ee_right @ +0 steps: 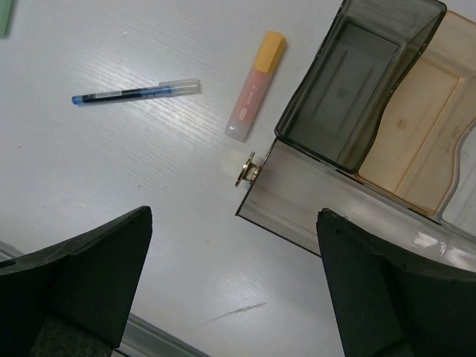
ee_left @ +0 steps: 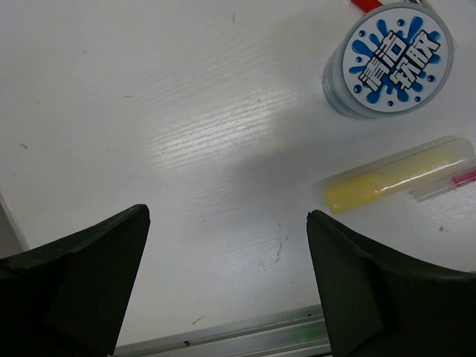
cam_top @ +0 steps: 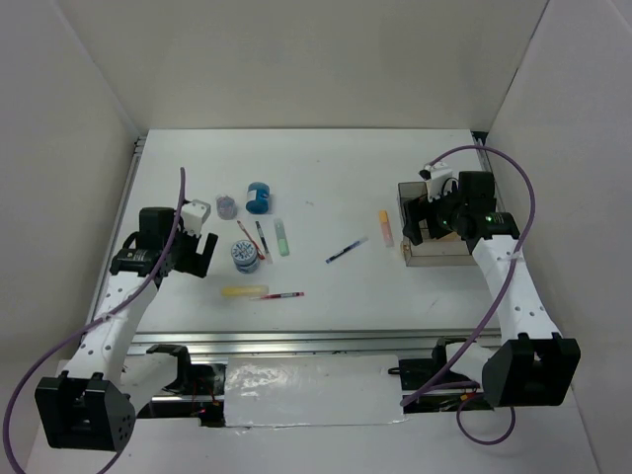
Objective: Sort the stationery into containers
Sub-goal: Pick up the stationery from the center of the board.
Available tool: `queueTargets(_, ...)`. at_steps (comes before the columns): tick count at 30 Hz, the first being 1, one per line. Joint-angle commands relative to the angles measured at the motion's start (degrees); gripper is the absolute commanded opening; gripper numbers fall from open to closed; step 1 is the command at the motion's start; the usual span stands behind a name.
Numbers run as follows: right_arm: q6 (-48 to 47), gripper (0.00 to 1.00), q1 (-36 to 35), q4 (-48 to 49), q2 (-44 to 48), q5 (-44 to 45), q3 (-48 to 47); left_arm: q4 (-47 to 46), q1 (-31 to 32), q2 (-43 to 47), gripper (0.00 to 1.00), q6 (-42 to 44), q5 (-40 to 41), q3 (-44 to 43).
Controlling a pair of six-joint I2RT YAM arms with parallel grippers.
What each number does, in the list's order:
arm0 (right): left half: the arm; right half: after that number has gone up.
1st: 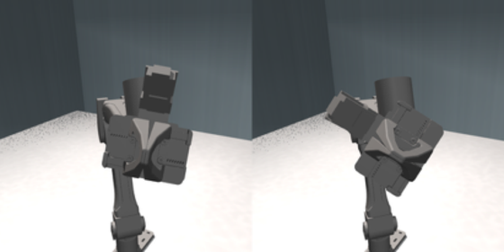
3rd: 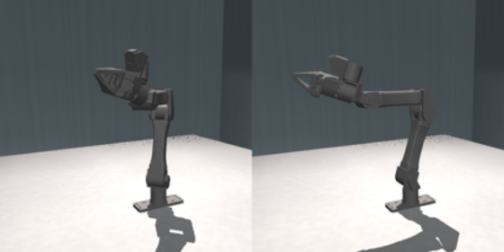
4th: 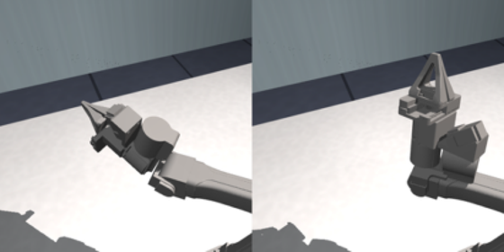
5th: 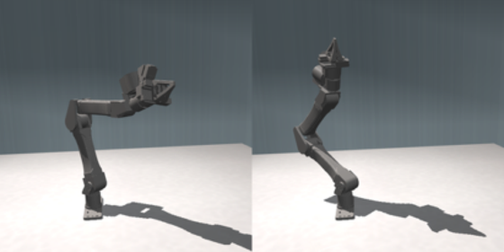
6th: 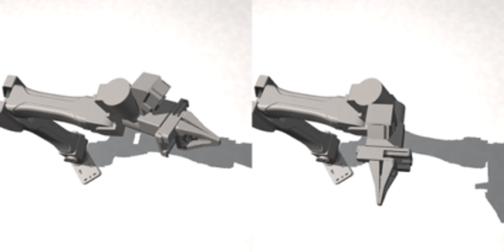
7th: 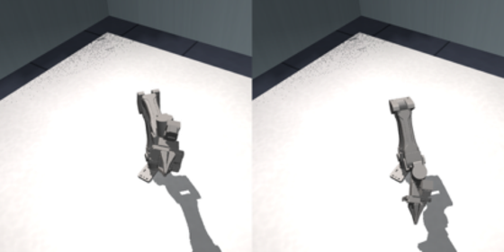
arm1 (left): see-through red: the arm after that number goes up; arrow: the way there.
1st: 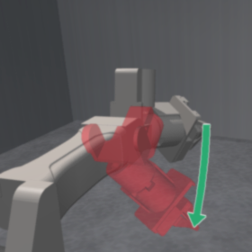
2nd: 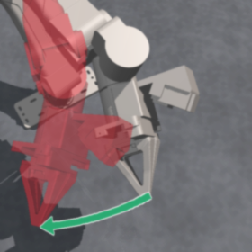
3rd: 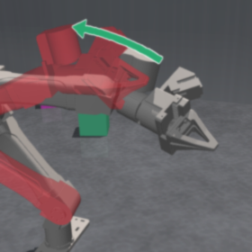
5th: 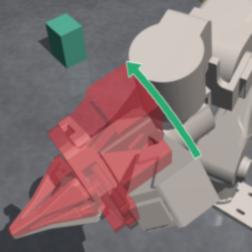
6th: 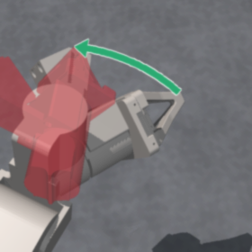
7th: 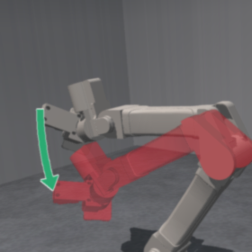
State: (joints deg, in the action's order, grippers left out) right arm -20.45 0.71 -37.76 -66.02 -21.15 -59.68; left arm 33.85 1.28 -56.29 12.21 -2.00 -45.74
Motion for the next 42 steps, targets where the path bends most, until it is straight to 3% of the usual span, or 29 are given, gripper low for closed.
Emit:
queueTargets(1,0.14,0.97,-0.36,1.19,-0.07,0.67,-0.79,-0.36,0.13,-0.13,0.99,3.25,-2.47,-1.72)
queueTargets(5,1.02,0.97,-0.36,1.28,-0.69,0.58,-0.35,2.19,0.48,1.71,0.99,10.2,-13.87,-2.08)
queueTargets(11,1.2,0.97,-0.36,0.93,-1.48,1.02,-0.61,1.14,3.99,-0.92,0.99,13.89,-17.06,-1.2)
queueTargets(18,1.02,0.97,-0.36,-0.21,-2.19,1.55,-1.14,-5.71,8.3,-7.24,0.99,15.74,-15.58,0.12)
queueTargets(42,1.81,0.96,-0.36,-1.35,-5.0,1.11,-3.6,-16.79,10.85,-21.93,0.92,13.02,-18.92,-2.95)
